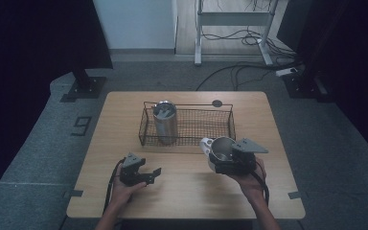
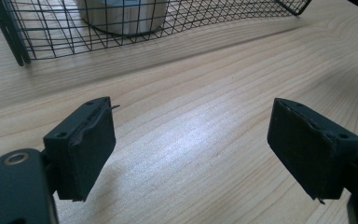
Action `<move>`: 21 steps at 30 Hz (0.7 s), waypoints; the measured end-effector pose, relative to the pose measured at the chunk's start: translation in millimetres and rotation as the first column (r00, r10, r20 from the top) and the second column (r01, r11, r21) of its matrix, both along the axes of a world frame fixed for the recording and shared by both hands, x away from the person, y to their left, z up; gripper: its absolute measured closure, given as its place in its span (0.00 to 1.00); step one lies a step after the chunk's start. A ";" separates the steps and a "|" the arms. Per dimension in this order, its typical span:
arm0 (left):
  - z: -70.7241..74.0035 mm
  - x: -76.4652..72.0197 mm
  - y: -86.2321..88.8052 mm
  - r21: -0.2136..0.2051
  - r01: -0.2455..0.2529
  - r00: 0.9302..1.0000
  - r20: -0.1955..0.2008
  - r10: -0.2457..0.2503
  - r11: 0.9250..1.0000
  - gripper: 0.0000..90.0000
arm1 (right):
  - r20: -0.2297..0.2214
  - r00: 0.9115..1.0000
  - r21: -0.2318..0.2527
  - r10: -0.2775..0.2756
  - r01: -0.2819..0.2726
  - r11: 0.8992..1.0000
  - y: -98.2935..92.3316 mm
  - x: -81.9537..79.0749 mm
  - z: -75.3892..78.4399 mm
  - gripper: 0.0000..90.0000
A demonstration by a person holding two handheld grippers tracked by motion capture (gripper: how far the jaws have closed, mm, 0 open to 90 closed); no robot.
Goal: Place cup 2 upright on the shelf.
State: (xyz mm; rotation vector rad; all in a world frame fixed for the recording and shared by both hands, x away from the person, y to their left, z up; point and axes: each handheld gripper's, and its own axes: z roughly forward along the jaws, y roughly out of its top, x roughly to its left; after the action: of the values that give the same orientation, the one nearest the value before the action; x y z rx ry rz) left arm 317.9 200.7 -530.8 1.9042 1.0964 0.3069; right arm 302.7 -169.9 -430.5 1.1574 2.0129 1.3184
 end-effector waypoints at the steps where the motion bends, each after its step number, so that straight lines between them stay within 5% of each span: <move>1: 0.3 -0.1 0.2 0.001 0.000 1.000 0.000 0.000 1.000 0.17 | -0.001 1.000 0.000 0.000 0.000 1.000 0.3 0.5 0.7 0.07; 14: 0.3 -0.1 1.2 0.008 -0.001 1.000 0.003 0.001 1.000 0.17 | 0.006 1.000 0.016 -0.016 0.016 1.000 2.9 12.3 5.1 0.07; 18: 3.0 -0.9 1.0 -0.032 0.025 1.000 -0.011 -0.026 0.999 0.18 | 0.002 1.000 0.017 -0.017 0.017 1.000 4.7 15.9 5.1 0.07; 21: 6.2 -2.5 -0.1 -0.006 0.026 1.000 0.009 -0.026 1.000 0.18 | 0.003 1.000 0.018 -0.017 0.017 1.000 5.6 18.3 6.5 0.07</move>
State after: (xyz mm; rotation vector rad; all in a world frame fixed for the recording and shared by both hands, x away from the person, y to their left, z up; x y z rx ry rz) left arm 315.4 200.5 -524.5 1.9081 1.0652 0.2963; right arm 321.0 -164.4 -424.0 1.1769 1.9888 1.3317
